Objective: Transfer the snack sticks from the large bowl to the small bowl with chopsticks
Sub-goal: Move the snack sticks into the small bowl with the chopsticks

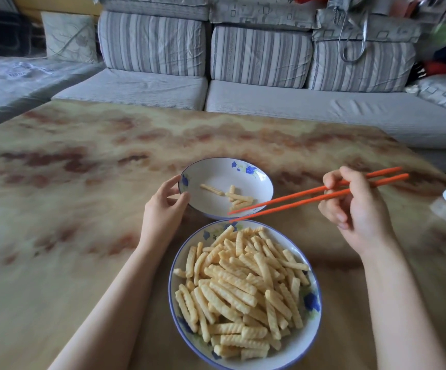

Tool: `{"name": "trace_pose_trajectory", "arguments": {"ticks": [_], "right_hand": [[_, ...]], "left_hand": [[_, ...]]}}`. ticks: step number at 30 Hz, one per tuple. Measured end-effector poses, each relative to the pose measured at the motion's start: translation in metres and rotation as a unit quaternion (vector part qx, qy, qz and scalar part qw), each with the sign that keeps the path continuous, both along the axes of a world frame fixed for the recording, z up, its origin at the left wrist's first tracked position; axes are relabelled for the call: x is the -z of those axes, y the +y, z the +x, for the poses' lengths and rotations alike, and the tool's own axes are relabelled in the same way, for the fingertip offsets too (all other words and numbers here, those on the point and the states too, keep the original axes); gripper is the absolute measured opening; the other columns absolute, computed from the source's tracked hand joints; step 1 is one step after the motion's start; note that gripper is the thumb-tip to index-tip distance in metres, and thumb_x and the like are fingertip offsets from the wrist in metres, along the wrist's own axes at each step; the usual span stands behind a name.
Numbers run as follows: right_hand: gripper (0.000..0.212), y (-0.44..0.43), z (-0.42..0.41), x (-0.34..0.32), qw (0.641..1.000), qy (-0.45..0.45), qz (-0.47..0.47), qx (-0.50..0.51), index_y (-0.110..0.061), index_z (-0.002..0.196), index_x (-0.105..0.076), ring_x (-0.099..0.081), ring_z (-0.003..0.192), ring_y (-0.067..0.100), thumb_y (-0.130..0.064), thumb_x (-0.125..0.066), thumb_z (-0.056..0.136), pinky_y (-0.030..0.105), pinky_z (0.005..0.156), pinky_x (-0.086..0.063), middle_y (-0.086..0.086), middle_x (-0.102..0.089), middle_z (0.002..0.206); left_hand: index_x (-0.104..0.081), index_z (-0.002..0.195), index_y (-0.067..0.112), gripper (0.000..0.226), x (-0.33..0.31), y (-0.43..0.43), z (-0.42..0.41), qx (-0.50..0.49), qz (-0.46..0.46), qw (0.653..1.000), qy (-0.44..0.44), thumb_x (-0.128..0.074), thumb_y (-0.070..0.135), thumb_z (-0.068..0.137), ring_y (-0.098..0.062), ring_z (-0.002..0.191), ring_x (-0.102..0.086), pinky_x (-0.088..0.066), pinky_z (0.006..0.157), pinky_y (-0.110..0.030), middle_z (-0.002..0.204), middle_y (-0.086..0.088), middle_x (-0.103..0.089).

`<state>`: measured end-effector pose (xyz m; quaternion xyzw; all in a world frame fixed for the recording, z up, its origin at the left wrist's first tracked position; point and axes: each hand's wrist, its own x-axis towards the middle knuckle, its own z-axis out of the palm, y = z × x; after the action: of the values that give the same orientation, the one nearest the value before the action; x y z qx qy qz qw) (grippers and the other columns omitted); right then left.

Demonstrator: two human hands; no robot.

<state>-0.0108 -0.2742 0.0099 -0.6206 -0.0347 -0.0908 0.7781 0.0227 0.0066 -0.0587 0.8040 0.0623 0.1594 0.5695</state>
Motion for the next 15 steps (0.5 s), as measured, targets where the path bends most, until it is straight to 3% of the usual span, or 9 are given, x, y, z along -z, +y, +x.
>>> {"name": "trace_pose_trajectory", "arguments": {"ticks": [5,15], "right_hand": [[0.042,0.002,-0.003,-0.001,0.997,-0.011,-0.067,-0.036,-0.008,0.069,-0.047,-0.017,0.027,0.01,-0.022,-0.025,0.102,0.02,0.035,-0.012,0.0,-0.026,0.03],[0.041,0.011,-0.005,-0.003,0.992,-0.018,-0.118,-0.031,-0.006,0.07,-0.047,-0.02,0.027,0.011,-0.02,-0.025,0.102,0.017,0.035,-0.015,0.0,-0.028,0.032]], "left_hand": [[-0.06,0.127,0.028,0.039,0.0,0.0,0.001,0.001,-0.002,1.0,0.0,-0.06,0.019,0.089,-0.015,0.077,-0.068,-0.052,0.077,-0.026,0.09,0.014,-0.067],[-0.059,0.127,0.028,0.039,0.003,0.001,0.003,0.004,-0.005,1.0,-0.003,-0.059,0.019,0.089,-0.016,0.072,-0.067,-0.047,0.064,-0.014,0.092,0.014,-0.067]]}}
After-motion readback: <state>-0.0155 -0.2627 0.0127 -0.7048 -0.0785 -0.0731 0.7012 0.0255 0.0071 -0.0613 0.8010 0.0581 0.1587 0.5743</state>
